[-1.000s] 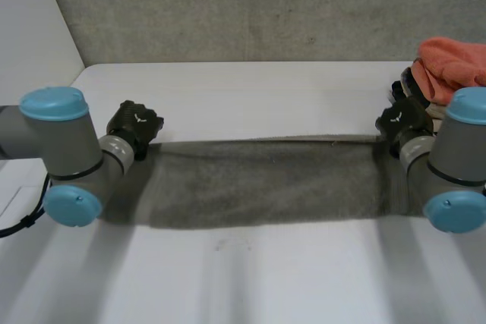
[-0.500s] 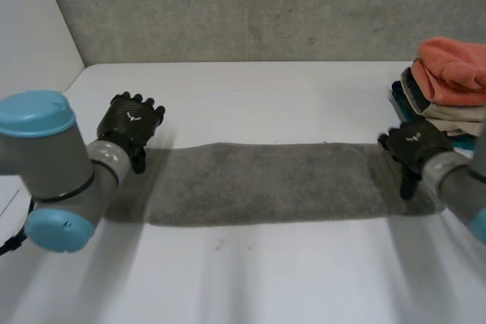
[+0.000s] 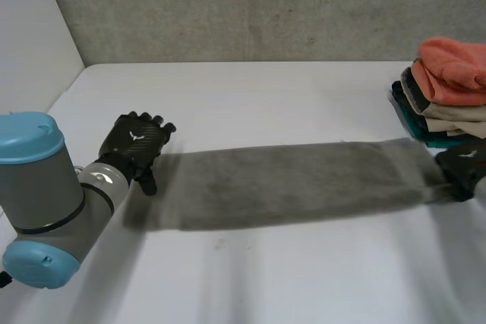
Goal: Fold the laundry.
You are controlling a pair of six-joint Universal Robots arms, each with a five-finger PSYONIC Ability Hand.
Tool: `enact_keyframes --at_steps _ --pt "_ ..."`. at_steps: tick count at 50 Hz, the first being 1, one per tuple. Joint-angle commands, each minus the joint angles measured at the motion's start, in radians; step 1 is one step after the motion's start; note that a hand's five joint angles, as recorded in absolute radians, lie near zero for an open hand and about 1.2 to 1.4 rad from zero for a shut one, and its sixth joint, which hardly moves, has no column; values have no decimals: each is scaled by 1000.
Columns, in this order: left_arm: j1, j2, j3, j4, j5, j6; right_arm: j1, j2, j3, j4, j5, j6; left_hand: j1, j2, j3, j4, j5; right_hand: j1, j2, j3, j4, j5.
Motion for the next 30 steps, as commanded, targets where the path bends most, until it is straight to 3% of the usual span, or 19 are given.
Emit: enact_keyframes --at_steps 1,4,8,16,18,20,24,30 --pt "5 30 -9 0 0 1 -123 -73 9 -5 44 -177 10 -9 -14 -4 -3 284 219 210 203 255" --pt "7 42 -14 -2 -1 1 -155 -76 2 -7 47 -216 10 -9 -14 -4 -3 284 219 210 203 255" --pt "10 61 -32 -3 -1 1 -83 -130 -8 -7 36 -210 10 -9 -14 -4 -3 284 219 210 203 255" --pt "31 131 -47 -5 -7 -16 288 -182 -46 -126 -8 -75 19 0 -5 5 6 284 219 210 203 255" --pt "50 163 -55 -8 -9 -30 457 -174 -61 -188 -63 -62 22 3 -2 8 9 284 219 210 203 255" --pt "65 205 -66 -9 -9 -54 527 -168 -66 -211 -96 -61 19 0 -5 5 6 284 219 210 203 255" --pt "87 269 -93 -11 -4 -102 754 -37 -105 -286 -220 -79 22 3 -2 8 9 284 219 210 203 255" --pt "90 285 -106 -12 -4 -123 932 189 -216 -308 -246 -78 22 3 -2 8 9 284 219 210 203 255"
